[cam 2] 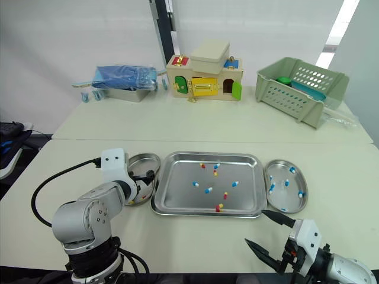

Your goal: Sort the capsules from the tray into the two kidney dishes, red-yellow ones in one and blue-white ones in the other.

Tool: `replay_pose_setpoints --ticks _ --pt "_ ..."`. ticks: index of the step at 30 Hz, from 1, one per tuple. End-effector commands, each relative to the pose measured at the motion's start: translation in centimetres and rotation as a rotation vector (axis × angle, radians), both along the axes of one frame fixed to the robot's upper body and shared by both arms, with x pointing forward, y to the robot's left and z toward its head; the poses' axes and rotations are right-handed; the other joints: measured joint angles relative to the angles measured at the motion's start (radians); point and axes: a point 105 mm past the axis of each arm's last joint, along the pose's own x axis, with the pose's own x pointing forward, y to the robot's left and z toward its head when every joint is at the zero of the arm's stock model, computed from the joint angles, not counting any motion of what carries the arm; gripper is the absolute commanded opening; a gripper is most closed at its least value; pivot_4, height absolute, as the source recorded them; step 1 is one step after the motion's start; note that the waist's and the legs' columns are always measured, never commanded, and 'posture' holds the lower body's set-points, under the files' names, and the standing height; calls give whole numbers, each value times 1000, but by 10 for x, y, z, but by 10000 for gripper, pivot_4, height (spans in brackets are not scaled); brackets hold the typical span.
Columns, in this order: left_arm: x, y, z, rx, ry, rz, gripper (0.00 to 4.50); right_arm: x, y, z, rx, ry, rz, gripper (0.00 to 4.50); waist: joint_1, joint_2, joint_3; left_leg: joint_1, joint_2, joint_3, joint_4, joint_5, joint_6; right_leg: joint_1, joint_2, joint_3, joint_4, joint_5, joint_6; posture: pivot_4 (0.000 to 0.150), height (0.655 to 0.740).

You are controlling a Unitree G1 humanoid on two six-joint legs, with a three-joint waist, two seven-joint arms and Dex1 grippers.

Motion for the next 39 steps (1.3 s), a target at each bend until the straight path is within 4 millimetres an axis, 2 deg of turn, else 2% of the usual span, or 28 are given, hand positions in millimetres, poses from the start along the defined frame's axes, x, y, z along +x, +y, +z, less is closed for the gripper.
replay_pose_setpoints --ticks 1,4,7,10,12,14,16,19,21,23,30,35,39 --pt "4 -8 22 -32 -108 -61 44650 0 2 7 -3 -28 11 45000 0 0 0 0 0 0 0 0 0 0 0 0 0 0 0 1500 7400" --pt "7 -12 45 -72 -206 -168 44650 4 1 13 7 -32 0 45000 0 0 0 0 0 0 0 0 0 0 0 0 0 0 0 1500 7400" --pt "-4 -17 67 -78 -273 -460 44650 11 -5 24 2 -32 15 45000 -7 0 0 0 0 0 0 0 0 0 0 0 0 0 0 1500 7400" --pt "-25 -11 90 -105 -313 -709 44650 12 -11 34 -12 23 71 45000 -13 1 0 1 0 2 -1 1 -1 -1 0 1 0 0 0 1500 7400" --pt "-51 -3 90 -85 -239 -881 44650 2 -12 35 -39 92 135 45000 -12 1 0 1 1 2 -1 0 -1 0 0 1 0 0 0 1500 7400" --pt "-66 13 86 -44 -178 -948 44650 -5 -17 36 -62 145 168 45000 -10 2 1 1 1 2 -3 -1 1 -1 0 1 -1 -1 -1 1500 7400" --pt "-71 31 84 -13 -139 -958 44650 -5 -27 36 -84 195 163 45000 -4 1 1 1 1 2 -3 -2 3 0 0 1 -2 -1 -1 1500 7400" --pt "-81 68 84 78 -71 -941 44650 5 -61 38 -158 252 94 45000 -2 0 2 2 1 3 -1 -2 3 1 0 1 -1 0 -1 1500 7400" --pt "-86 81 81 124 -36 -938 44650 10 -76 40 -194 255 59 45000 -1 -1 3 4 1 4 -2 -2 3 2 0 2 -1 0 -1 1500 7400" --pt "-94 100 73 175 24 -910 44650 17 -97 44 -238 246 5 45000 -2 -1 4 4 1 4 -3 -2 3 2 0 2 -2 0 -1 1500 7400" --pt "-122 149 44 284 175 -841 44650 35 -149 51 -309 250 -116 45000 -7 -1 7 3 2 6 -6 -2 4 0 0 3 -3 -1 -2 1500 7400" --pt "-135 171 32 334 197 -779 44650 47 -169 49 -333 243 -153 45000 -7 0 8 4 2 7 -6 -2 4 0 0 4 -3 -1 -1 1500 7400" --pt "-140 167 25 318 191 -790 44650 51 -169 46 -326 252 -139 45000 -8 0 9 4 2 7 -6 -2 4 0 0 4 -3 -1 -1 1500 7400"
